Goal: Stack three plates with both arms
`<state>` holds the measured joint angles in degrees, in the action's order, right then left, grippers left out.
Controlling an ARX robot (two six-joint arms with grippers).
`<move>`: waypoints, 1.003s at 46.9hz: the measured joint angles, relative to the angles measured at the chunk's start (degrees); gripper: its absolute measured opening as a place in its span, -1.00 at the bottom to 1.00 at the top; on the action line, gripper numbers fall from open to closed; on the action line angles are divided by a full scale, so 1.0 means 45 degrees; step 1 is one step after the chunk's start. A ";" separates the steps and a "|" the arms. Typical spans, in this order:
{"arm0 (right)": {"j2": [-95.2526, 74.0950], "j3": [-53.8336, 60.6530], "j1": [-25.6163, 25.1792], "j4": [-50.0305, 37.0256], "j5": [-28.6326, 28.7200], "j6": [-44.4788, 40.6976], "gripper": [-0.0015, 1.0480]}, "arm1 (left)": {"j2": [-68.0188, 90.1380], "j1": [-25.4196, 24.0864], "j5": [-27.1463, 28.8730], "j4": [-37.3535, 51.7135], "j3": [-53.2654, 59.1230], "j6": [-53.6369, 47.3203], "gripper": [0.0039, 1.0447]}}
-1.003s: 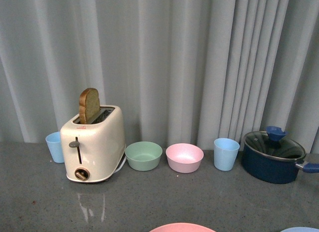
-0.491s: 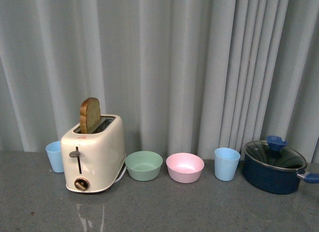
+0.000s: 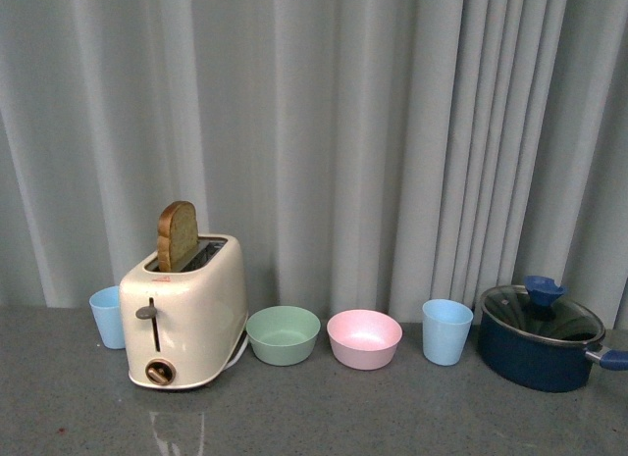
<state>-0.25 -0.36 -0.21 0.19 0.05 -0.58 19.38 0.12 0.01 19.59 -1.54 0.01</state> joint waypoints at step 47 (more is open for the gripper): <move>0.0000 0.0000 0.0000 0.0000 0.0000 0.0000 0.86 | -0.4255 0.0000 -0.0005 -0.4347 -0.0005 0.0015 -0.33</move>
<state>-0.25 -0.36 -0.21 0.19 0.05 -0.58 0.23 0.12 -0.01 0.03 -1.56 0.08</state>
